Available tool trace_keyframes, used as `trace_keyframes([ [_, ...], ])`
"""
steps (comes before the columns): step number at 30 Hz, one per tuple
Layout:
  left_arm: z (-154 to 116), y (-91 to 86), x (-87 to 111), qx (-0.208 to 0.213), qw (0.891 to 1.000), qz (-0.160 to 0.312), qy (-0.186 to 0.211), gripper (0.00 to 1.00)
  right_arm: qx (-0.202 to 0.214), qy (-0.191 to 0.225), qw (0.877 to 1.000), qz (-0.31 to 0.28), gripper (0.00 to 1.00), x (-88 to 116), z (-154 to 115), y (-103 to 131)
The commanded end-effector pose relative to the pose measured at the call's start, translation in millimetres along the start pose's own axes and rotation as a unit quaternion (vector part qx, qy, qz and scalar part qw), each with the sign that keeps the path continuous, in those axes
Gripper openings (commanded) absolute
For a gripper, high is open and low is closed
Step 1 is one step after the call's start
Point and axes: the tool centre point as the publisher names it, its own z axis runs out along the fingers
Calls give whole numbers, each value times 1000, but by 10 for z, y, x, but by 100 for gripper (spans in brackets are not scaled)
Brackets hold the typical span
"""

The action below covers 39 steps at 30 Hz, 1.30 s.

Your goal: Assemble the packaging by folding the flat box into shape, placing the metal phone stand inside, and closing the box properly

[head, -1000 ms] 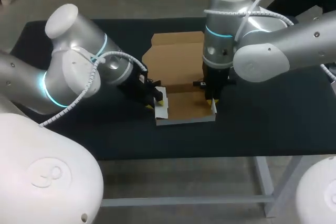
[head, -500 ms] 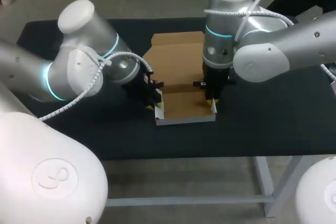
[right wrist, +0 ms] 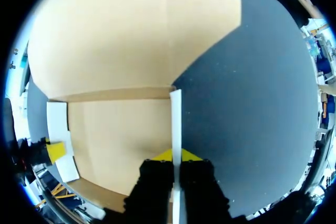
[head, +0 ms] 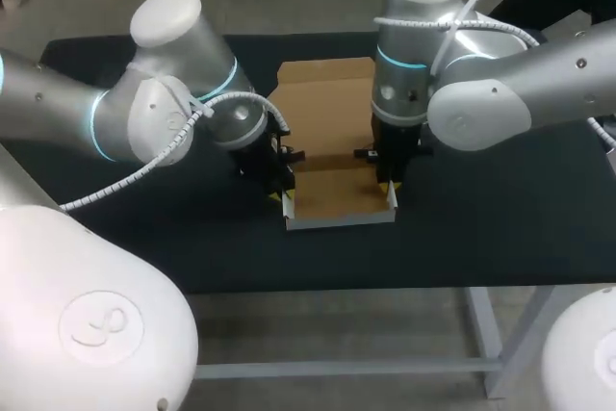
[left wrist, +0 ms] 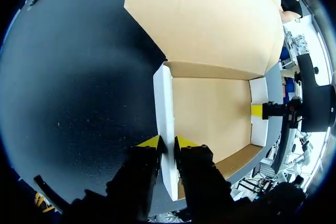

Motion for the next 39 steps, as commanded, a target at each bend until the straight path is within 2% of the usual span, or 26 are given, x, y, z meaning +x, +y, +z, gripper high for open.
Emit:
trace_keyframes([
  [1, 97, -34, 24, -3, 994, 0, -109, 18, 2, -1, 1000, 0, 0, 20, 2, 8],
  [18, 166, -23, 24, -10, 992, -1, -125, 18, 2, -1, 1000, 0, 0, 20, 2, 8],
  [22, 179, -22, 19, -10, 991, -2, -130, 13, 2, -1, 1000, 0, 0, 20, 2, 8],
  [26, 196, -21, 18, -9, 990, -3, -139, 0, 2, -1, 1000, 0, 0, 20, 2, 8],
  [39, 229, -12, 5, -7, 989, -6, -151, 0, 2, -1, 1000, 0, 0, 20, 2, 8],
])
